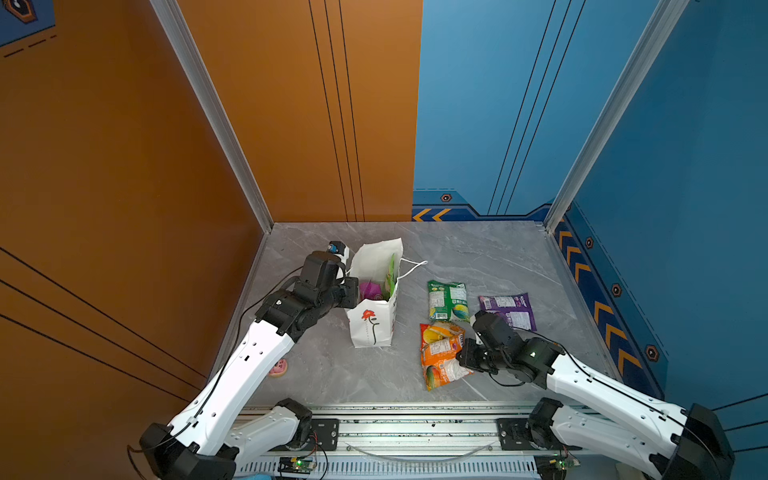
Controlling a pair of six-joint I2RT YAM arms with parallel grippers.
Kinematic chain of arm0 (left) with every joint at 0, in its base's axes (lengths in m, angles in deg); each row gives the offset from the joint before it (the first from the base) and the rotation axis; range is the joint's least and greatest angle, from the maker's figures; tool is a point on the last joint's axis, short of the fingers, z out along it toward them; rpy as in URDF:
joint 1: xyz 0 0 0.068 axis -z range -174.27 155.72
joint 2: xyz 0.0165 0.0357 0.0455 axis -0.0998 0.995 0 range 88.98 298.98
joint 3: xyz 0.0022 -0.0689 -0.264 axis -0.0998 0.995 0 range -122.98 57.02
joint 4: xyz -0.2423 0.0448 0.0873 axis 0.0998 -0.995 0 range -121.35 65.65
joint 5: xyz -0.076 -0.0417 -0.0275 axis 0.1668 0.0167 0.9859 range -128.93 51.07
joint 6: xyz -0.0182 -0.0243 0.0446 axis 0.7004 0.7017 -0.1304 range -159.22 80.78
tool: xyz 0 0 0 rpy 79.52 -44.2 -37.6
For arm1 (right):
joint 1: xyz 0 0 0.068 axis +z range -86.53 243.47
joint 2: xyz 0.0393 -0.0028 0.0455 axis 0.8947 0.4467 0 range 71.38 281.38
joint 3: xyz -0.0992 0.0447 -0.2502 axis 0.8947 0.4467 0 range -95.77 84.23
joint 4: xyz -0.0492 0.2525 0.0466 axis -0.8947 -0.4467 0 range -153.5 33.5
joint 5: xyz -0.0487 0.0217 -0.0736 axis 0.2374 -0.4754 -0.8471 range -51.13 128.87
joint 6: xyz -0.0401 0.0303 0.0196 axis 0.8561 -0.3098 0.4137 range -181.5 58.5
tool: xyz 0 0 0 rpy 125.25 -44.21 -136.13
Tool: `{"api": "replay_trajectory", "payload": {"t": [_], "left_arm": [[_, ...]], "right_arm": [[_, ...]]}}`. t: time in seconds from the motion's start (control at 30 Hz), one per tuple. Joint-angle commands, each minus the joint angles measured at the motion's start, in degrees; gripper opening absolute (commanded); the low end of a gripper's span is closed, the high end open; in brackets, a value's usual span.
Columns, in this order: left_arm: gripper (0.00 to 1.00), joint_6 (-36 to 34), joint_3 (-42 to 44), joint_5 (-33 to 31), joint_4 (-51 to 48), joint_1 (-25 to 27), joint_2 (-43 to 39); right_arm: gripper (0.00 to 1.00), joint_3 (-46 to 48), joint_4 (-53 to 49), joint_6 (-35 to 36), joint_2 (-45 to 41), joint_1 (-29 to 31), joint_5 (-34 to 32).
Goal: Place the snacks into the paper bag
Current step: 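Lift the orange Fox's bag with the right gripper toward the paper bag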
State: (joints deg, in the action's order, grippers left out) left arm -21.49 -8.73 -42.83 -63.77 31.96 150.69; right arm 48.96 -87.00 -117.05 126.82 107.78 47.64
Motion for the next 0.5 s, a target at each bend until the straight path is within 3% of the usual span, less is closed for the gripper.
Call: {"api": "replay_trajectory", "payload": {"t": [0.0,0.47], "left_arm": [[0.0,-1.1,0.6,-1.2,1.4,-0.4,-0.5],[0.0,-1.4,0.3,-1.9,1.3,-1.4,-1.5]], "right_arm": [[0.0,-5.0,-1.9,0.7,0.6,0.6,-1.4],[0.0,-10.7,3.8,-4.3,-2.0,0.6,-11.4]]}}
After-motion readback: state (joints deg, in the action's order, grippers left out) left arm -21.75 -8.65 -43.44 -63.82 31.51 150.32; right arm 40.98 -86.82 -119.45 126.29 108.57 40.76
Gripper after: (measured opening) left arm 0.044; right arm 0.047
